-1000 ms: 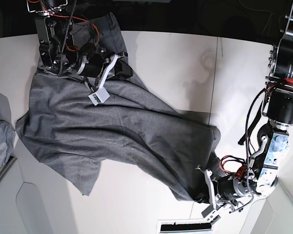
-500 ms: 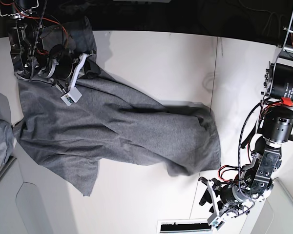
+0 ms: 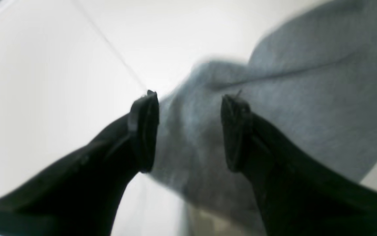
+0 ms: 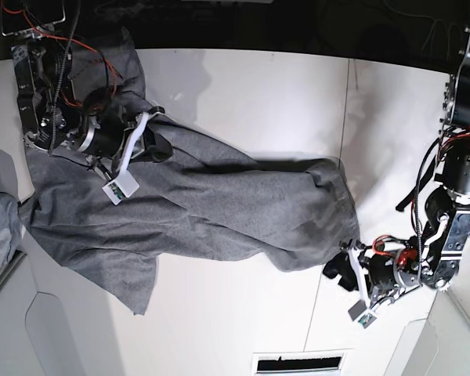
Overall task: Layout the t-shirt on the table in an organized manner, then fold the t-shirt properly
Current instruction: 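Release the shirt with the left gripper and lift it away, then grasp the shirt edge with the left gripper and pull it outward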
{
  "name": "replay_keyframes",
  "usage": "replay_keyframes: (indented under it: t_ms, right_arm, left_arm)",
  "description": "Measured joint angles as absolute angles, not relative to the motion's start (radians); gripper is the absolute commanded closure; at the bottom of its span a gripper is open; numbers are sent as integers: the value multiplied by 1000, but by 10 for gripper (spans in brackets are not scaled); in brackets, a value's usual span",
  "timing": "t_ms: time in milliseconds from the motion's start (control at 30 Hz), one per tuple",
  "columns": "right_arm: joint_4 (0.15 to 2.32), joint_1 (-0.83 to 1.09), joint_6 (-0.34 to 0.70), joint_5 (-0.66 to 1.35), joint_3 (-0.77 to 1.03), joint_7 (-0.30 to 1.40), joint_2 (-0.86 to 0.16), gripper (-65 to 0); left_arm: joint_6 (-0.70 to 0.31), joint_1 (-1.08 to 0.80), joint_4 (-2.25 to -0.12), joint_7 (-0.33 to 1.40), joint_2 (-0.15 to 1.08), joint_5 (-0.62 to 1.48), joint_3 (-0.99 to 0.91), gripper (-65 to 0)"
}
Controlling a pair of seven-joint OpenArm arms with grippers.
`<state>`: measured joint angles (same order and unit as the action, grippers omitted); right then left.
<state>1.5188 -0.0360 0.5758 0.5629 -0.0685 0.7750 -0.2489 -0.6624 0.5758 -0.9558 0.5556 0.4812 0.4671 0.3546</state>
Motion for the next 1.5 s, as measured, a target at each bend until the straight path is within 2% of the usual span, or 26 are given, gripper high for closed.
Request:
replay_keyframes:
  t_ms: [67, 167, 400, 567, 767, 900, 1067, 1500]
  right_arm:
    - [1518, -45, 576, 525, -68, 768, -194, 0]
    - [1512, -60, 577, 429, -71, 732, -129, 0]
    - [1359, -114, 565, 292, -70, 643, -69, 0]
    - [1264, -105, 565, 296, -70, 639, -70, 0]
    - [1248, -101, 565, 349, -75, 674, -69, 0]
    - [1250, -64, 573, 462, -99, 754, -70, 0]
    - [1286, 2, 593, 494, -170, 752, -103, 0]
    - [1502, 102, 595, 556, -234, 817, -314, 0]
  left_arm:
    - [-630, 518, -957, 538, 508, 451, 355, -331]
    - [-504, 453, -952, 442, 521, 373, 356, -331]
    - [-462, 414, -954, 330, 490, 340, 354, -329]
    - [-321, 394, -936, 319, 440, 256, 354, -329]
    - [-324, 395, -889, 288, 333, 181, 354, -329]
    - [-239, 405, -855, 256, 337, 131, 354, -329]
    - [-224, 455, -807, 261, 349, 83, 353, -329]
    - [-233, 518, -770, 261, 396, 83, 353, -329]
